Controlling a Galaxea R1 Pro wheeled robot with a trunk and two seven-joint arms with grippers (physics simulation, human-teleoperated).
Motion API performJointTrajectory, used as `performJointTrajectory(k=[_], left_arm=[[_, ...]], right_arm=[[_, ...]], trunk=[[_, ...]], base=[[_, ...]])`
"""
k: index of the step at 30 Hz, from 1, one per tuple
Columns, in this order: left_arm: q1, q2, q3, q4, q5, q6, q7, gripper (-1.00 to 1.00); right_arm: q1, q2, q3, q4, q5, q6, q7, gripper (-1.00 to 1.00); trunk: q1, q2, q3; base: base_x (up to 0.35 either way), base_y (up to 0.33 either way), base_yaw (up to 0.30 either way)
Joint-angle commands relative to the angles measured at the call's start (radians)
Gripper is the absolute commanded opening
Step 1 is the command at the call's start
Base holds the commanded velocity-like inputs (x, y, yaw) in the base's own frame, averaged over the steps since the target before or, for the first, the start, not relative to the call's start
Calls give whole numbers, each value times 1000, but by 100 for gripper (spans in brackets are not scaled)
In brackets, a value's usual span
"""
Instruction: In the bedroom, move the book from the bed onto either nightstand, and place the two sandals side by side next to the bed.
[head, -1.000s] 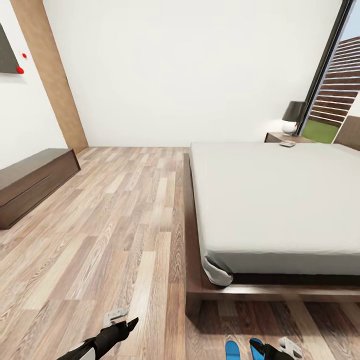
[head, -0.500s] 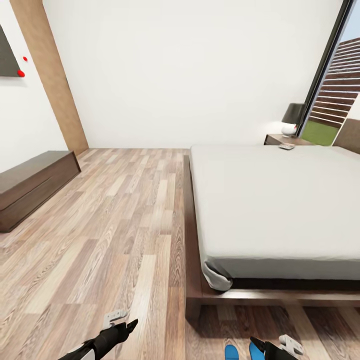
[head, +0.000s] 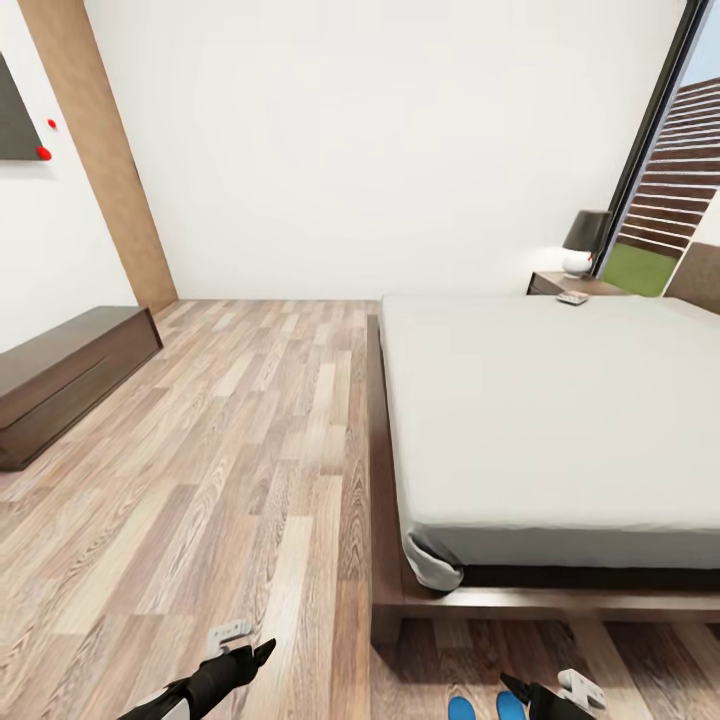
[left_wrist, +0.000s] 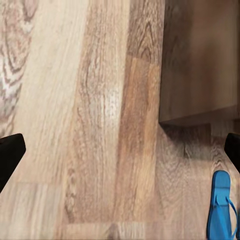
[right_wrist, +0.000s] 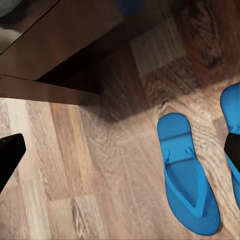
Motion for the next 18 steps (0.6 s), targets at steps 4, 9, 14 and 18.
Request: performJointTrajectory(k=[4,9,14,18], left_arm=[[-1,0,-8,24,8,-4,-3,100],[9,0,-8,35,8,-1,1,100],[30,0,-9,35,-11,0,3,100],[35,0,-9,35,-23,0,3,100]], right_arm=[[0,-2,8,0,-10,1,3,100],[0,-2,7,34,-10,1,4,100],[0,-1,8,96,-10,1,4,100],[0,-1,8,107,-10,1,4,100]], trunk=[[-16,28,12],[-35,63,27],[-50,91,40],[-50,91,40]], base=[[0,0,0],[0,0,0],[0,0,0],[0,0,0]])
